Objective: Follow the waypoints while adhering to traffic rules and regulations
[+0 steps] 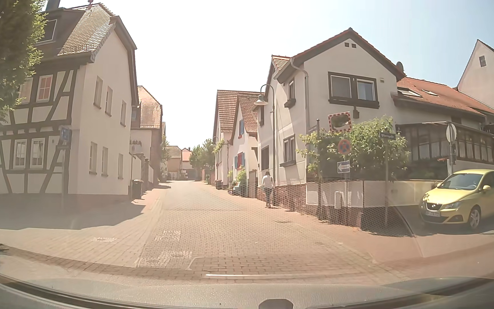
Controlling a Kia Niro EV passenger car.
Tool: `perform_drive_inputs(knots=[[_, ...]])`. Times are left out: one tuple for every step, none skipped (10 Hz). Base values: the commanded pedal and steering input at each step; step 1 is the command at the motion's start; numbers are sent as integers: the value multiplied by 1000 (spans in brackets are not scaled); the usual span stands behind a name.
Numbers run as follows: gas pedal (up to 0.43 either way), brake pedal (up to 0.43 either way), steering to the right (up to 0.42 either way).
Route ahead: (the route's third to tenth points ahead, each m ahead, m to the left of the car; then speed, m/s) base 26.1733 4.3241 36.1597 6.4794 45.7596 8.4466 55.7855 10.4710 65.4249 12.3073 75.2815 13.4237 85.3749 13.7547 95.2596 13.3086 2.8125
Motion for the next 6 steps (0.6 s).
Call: perform_drive_inputs(knots=[[189, 0, -36], [197, 0, -37], [209, 0, -40], [209, 0, -45], [209, 0, -56], [209, 0, -65]])
